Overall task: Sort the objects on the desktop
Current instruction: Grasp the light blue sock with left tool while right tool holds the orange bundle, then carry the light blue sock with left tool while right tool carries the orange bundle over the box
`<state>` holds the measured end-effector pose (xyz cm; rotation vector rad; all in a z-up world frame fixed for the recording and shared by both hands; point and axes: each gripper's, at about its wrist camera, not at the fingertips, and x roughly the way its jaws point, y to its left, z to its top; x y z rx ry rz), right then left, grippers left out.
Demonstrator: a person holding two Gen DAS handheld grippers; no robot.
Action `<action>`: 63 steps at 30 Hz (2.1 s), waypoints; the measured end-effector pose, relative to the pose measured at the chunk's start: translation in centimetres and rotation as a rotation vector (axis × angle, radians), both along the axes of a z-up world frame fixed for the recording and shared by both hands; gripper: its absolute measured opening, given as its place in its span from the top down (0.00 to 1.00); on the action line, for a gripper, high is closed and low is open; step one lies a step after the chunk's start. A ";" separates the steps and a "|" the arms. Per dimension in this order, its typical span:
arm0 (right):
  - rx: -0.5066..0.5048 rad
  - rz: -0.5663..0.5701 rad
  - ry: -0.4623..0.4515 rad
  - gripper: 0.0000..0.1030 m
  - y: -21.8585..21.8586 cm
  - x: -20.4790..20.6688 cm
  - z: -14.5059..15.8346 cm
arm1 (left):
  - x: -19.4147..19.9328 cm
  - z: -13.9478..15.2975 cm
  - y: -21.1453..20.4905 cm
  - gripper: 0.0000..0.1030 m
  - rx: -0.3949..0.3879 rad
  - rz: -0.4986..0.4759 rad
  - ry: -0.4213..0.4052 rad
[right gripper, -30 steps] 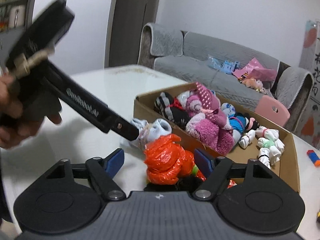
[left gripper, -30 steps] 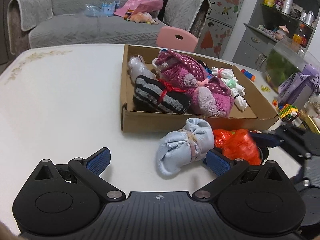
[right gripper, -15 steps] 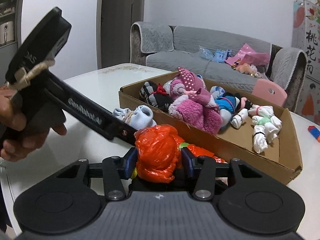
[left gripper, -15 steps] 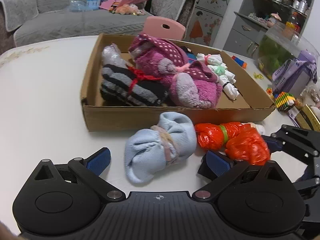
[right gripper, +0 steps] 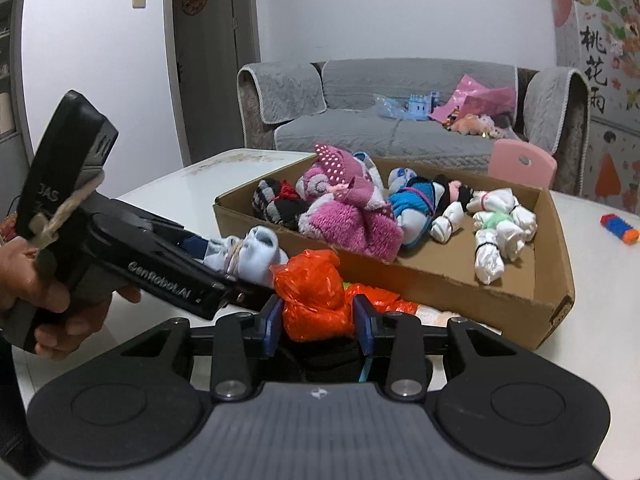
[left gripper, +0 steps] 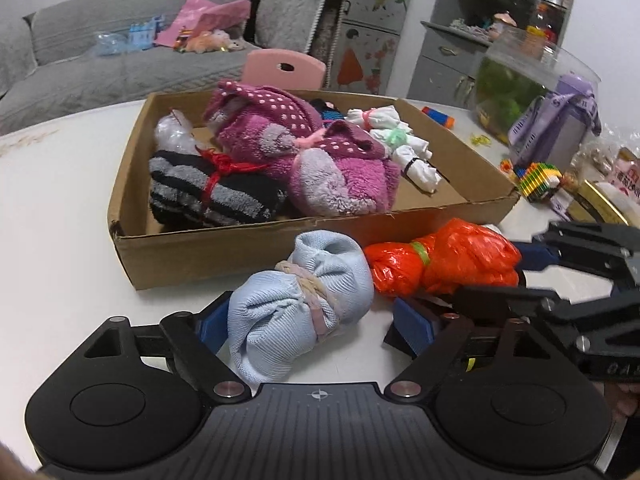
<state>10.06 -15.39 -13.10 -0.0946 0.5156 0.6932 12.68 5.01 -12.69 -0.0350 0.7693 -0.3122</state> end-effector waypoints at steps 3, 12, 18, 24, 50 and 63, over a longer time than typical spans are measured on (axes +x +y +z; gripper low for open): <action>-0.002 0.000 0.004 0.67 0.2 0.5 -0.1 | 0.1 0.0 -0.1 0.15 0.008 -0.004 -0.002; 0.027 -0.015 0.046 0.69 -0.4 0.8 -0.5 | 0.6 0.0 -0.1 0.30 0.024 0.030 -0.021; 0.039 -0.020 0.056 0.70 -0.4 0.6 -0.5 | 0.1 0.1 -0.6 0.37 0.033 0.038 -0.027; 0.063 -0.021 0.070 0.70 -1.2 0.1 -0.3 | -1.4 0.2 -0.3 0.37 0.026 0.052 -0.017; 0.435 -0.145 0.191 0.70 -14.9 2.0 3.5 | -5.6 8.9 3.6 0.36 0.126 0.062 -0.127; 0.424 -0.167 0.089 0.70 -17.9 5.1 10.5 | -1.1 16.3 -0.6 0.36 0.172 -0.049 -0.230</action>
